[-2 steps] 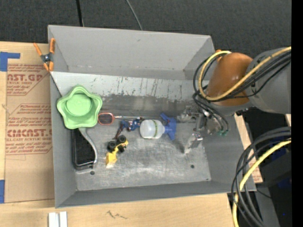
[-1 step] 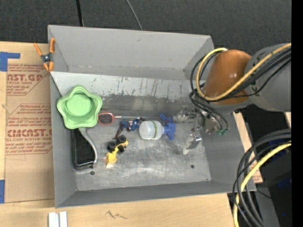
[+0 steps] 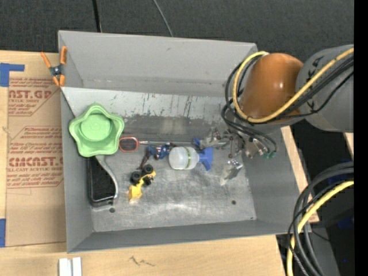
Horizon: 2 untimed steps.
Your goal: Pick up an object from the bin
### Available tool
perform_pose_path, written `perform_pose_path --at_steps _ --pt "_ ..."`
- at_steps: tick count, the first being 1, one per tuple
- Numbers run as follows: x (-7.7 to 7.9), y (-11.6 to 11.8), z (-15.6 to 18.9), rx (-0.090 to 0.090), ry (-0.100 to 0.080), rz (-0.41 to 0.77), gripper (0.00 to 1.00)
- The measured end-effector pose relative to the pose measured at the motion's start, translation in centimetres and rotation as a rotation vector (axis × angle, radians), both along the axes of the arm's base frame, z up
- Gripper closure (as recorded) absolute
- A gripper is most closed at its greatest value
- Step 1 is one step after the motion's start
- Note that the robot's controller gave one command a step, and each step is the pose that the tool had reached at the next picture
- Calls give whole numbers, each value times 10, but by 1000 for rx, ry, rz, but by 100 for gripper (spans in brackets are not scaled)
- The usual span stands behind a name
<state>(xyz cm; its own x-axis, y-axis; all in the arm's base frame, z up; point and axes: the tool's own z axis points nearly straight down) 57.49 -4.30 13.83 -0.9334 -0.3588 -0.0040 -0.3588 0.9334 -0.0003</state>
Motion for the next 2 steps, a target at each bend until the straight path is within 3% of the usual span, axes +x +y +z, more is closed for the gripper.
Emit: perform_pose_path --at_steps 1,2 --pt "9 23 4 1 1 -145 0" --pt "13 27 -15 0 1 -144 0"
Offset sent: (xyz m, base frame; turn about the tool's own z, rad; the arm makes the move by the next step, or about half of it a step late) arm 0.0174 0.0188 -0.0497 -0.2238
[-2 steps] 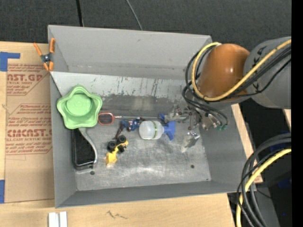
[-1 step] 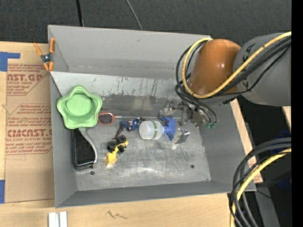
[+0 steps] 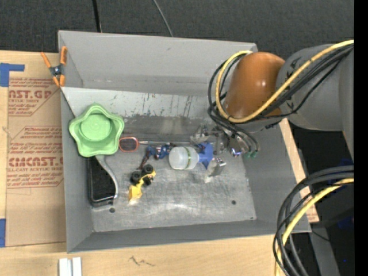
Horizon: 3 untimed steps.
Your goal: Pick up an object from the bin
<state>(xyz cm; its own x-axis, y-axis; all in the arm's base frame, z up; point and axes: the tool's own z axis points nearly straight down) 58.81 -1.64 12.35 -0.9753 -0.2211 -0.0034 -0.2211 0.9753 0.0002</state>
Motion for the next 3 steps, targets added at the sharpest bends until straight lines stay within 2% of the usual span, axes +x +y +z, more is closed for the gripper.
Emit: perform_pose_path --at_steps 1,2,3 --pt "-2 -11 -20 -1 1 358 0" --pt "2 -18 -43 -3 7 21 100" --pt "2 -18 -43 -3 5 21 100"
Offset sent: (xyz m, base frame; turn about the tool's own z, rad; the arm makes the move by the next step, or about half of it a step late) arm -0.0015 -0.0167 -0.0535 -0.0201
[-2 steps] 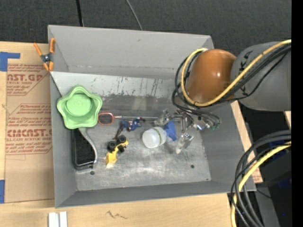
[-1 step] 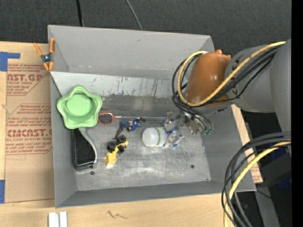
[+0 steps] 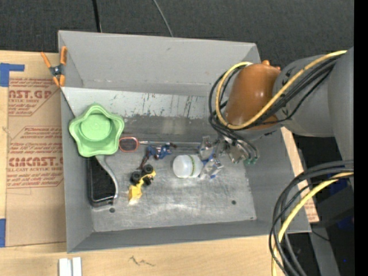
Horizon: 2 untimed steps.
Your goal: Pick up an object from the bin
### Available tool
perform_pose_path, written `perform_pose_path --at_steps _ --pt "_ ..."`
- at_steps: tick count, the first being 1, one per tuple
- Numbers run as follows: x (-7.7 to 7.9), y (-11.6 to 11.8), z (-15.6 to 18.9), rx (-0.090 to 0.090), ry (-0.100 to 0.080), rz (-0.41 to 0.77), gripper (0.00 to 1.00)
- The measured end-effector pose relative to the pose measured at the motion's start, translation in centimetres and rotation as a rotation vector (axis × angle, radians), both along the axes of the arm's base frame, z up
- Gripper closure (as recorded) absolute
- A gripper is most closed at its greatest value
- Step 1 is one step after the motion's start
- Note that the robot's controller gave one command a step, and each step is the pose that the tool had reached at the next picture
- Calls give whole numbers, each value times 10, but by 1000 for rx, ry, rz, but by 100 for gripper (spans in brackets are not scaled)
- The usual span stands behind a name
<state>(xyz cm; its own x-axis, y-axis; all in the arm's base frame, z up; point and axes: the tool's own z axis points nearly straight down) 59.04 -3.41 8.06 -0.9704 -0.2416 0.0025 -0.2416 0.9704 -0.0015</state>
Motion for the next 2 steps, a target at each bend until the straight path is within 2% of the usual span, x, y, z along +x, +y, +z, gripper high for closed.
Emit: perform_pose_path --at_steps 1,2 --pt "-7 6 39 3 2 5 100" --pt "-8 6 108 3 -1 -22 100"
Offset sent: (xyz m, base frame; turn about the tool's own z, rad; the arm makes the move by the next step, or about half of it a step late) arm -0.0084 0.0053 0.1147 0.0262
